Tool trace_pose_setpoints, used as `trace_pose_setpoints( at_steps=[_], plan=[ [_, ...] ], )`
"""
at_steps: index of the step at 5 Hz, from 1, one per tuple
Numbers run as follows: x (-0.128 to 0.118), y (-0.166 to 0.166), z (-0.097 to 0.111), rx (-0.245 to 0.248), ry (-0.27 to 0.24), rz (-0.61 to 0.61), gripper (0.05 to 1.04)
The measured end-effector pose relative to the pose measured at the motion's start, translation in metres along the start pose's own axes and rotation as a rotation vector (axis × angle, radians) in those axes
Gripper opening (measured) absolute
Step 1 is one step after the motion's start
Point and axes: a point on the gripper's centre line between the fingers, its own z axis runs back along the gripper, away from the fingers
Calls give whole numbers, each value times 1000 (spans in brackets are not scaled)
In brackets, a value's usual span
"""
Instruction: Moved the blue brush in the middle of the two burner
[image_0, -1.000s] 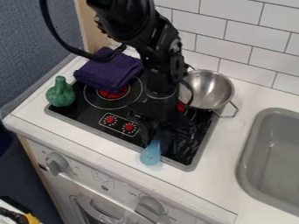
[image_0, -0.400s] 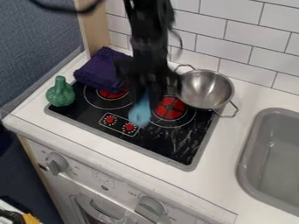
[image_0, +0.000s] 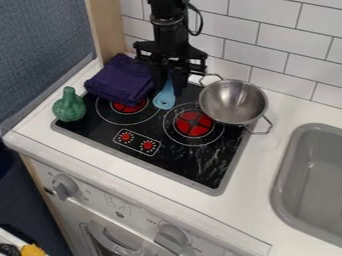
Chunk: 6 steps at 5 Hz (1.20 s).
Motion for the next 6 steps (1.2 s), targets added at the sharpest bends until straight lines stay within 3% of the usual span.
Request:
trace_pose_setpoints(
  at_steps=[2, 3, 4, 6],
  plan=[
    [22, 17, -19, 17, 4, -26, 349],
    [27, 19, -27, 7, 20, -39, 349],
    [30, 16, -33, -20, 38, -52, 409],
    [28, 10, -35, -29, 45, -92, 977]
  ],
)
